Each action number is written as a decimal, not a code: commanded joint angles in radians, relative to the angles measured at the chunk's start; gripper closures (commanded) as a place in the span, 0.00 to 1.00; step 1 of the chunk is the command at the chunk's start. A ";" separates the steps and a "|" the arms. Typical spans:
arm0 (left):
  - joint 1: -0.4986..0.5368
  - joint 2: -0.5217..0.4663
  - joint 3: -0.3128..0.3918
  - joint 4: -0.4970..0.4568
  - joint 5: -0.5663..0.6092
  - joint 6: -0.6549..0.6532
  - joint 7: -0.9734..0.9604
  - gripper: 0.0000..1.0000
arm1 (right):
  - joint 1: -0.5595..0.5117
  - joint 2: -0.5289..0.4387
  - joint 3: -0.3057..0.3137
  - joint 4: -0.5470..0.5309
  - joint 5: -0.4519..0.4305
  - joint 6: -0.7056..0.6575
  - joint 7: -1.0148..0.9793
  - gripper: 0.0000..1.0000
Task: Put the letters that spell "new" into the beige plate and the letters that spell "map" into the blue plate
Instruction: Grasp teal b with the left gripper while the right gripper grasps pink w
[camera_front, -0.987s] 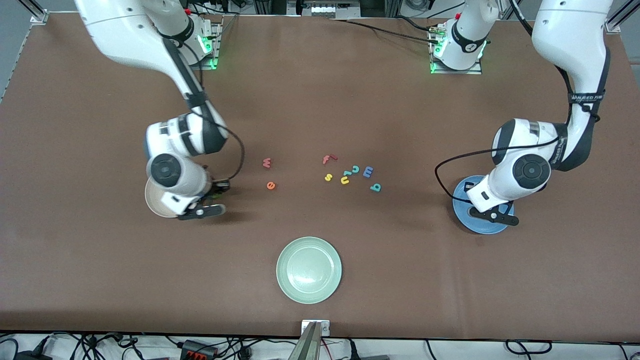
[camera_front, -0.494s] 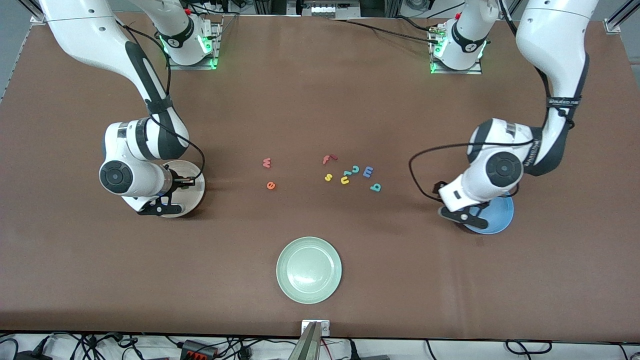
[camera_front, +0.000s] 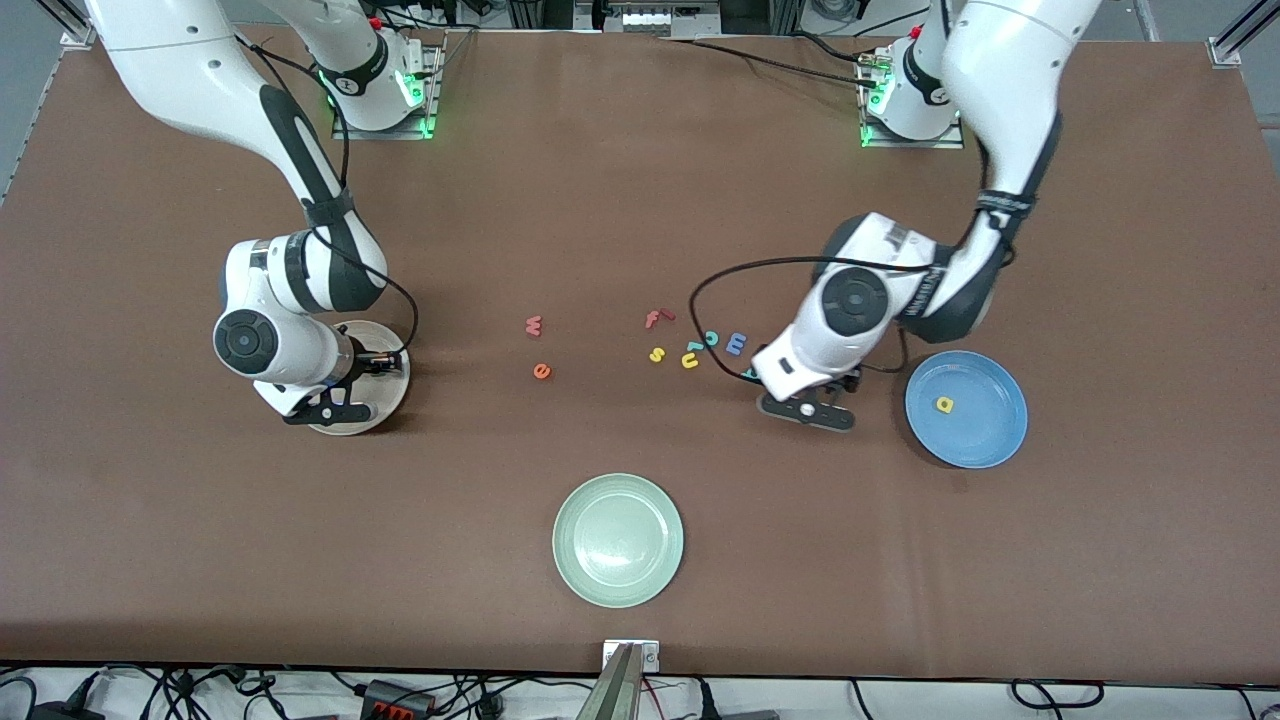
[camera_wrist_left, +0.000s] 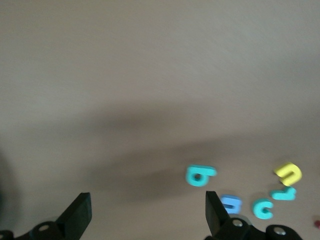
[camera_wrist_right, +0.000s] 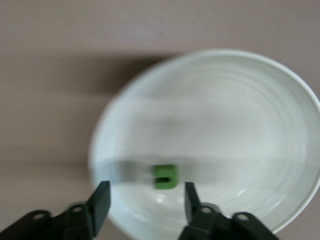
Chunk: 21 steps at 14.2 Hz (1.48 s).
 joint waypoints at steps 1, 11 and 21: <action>-0.004 0.054 0.003 0.023 0.005 -0.007 0.105 0.00 | 0.098 -0.041 0.005 0.012 -0.006 -0.044 0.075 0.00; -0.004 0.119 -0.035 0.000 0.000 0.133 0.106 0.34 | 0.385 0.008 0.027 -0.063 0.034 0.124 0.523 0.01; -0.007 0.119 -0.036 -0.017 0.003 0.113 0.115 0.45 | 0.405 0.072 0.027 -0.057 0.041 0.197 0.560 0.35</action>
